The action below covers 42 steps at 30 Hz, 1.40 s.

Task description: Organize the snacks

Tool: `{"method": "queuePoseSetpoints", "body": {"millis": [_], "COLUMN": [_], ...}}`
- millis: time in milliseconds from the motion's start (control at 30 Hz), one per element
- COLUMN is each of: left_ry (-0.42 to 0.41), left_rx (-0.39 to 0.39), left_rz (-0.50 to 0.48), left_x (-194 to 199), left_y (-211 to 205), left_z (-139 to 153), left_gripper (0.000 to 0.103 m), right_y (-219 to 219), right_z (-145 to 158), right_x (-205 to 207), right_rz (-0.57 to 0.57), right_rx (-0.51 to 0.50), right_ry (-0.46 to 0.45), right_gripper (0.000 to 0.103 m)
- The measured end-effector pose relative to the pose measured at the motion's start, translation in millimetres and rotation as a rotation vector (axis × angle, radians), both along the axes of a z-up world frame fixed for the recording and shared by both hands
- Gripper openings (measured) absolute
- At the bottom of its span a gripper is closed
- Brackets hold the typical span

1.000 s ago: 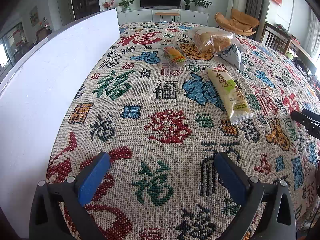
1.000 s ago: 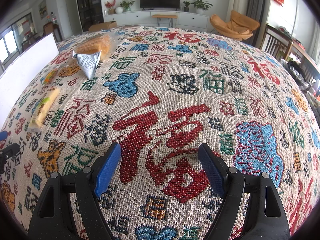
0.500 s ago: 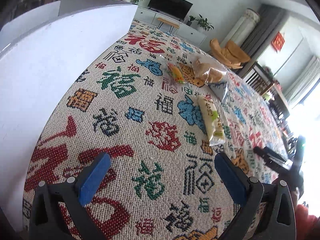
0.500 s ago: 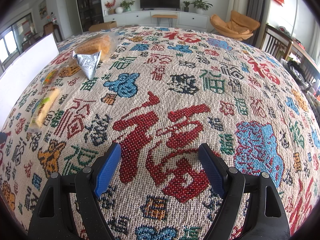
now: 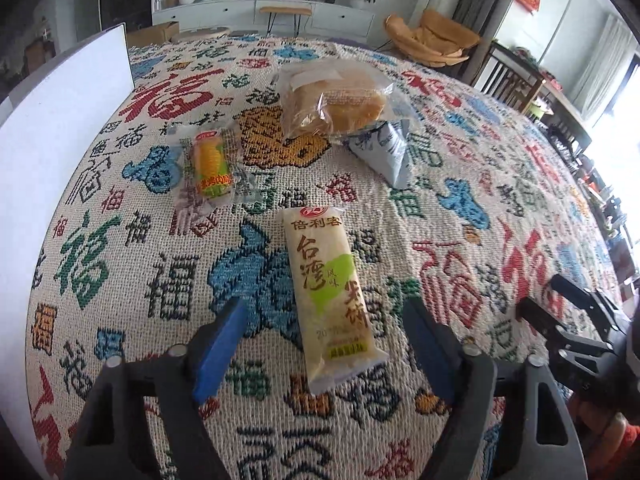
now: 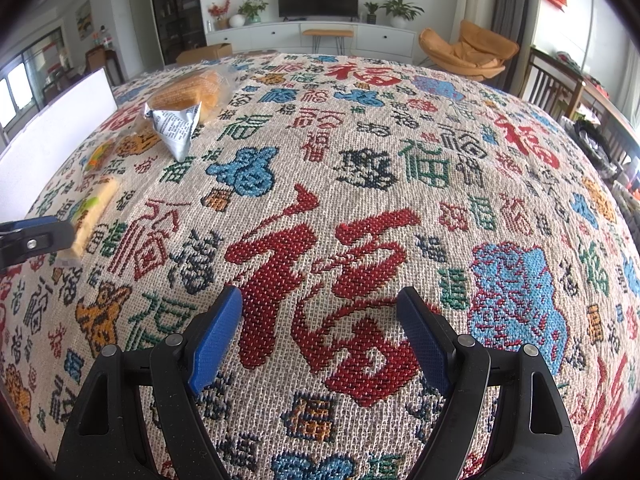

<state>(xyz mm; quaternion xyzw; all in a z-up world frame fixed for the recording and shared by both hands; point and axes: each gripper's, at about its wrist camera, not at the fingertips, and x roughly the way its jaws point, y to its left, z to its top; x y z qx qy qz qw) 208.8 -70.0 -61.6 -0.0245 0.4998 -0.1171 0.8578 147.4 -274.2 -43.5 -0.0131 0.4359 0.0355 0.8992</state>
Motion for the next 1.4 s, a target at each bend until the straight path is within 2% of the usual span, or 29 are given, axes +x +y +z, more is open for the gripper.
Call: {"method": "queuePoseSetpoints", "body": {"millis": [33, 67, 100, 267, 467, 500, 533, 567, 633, 700, 767, 833, 1000, 1133, 1233, 1367, 1400], "left_ry": [-0.022, -0.029, -0.045, -0.045, -0.071, -0.079, -0.082, -0.082, -0.096, -0.09, -0.13, -0.155, -0.156, -0.154, -0.153, -0.153, -0.153], "left_rx": [0.042, 0.059, 0.072, 0.025, 0.061, 0.074, 0.082, 0.088, 0.092, 0.089, 0.117, 0.126, 0.118, 0.114, 0.114, 0.114, 0.114], "left_rz": [0.006, 0.003, 0.0, -0.009, 0.027, 0.036, 0.039, 0.042, 0.05, 0.054, 0.045, 0.039, 0.035, 0.038, 0.036, 0.036, 0.036], "left_x": [2, 3, 2, -22, -69, -71, -72, -73, -71, -68, -69, -71, -71, -71, -71, -72, -72], "left_y": [-4, -5, -6, 20, 65, 69, 71, 72, 71, 68, 63, 62, 63, 64, 64, 64, 64], "left_z": [1, -1, 0, 3, 11, 11, 9, 6, 1, -8, -11, -12, -12, -13, -13, -13, -13], "left_gripper": [0.062, 0.042, 0.03, 0.029, 0.03, 0.032, 0.043, 0.06, 0.074, 0.075, 0.083, 0.084, 0.086, 0.088, 0.09, 0.09, 0.09], "right_y": [0, 0, 0, 0, 0, 0, 0, 0, 0, 0, 0, 0, 7, 45, 83, 118, 124], "right_z": [0, 0, 0, 0, 0, 0, 0, 0, 0, 0, 0, 0, 2, 7, 7, 5, 5], "right_x": [0, 0, 0, 0, 0, 0, 0, 0, 0, 0, 0, 0, 10, 52, 91, 137, 145], "right_rz": [0.0, 0.0, 0.0, 0.0, 0.0, 0.0, 0.0, 0.0, 0.0, 0.0, 0.0, 0.0, 0.018, 0.165, 0.255, 0.288, 0.292], "right_rx": [0.0, 0.0, 0.0, 0.0, 0.0, 0.0, 0.0, 0.0, -0.001, 0.001, 0.001, 0.0, 0.025, 0.095, 0.076, 0.051, 0.047], "right_ry": [0.0, 0.0, 0.0, 0.0, 0.0, 0.0, 0.0, 0.0, 0.0, 0.0, 0.0, 0.0, 0.007, 0.031, 0.028, 0.042, 0.037], "right_gripper": [0.082, 0.082, 0.082, 0.082, 0.082, 0.082, 0.082, 0.082, 0.082, 0.082, 0.082, 0.082, 0.084, 0.083, 0.082, 0.082, 0.079]}}
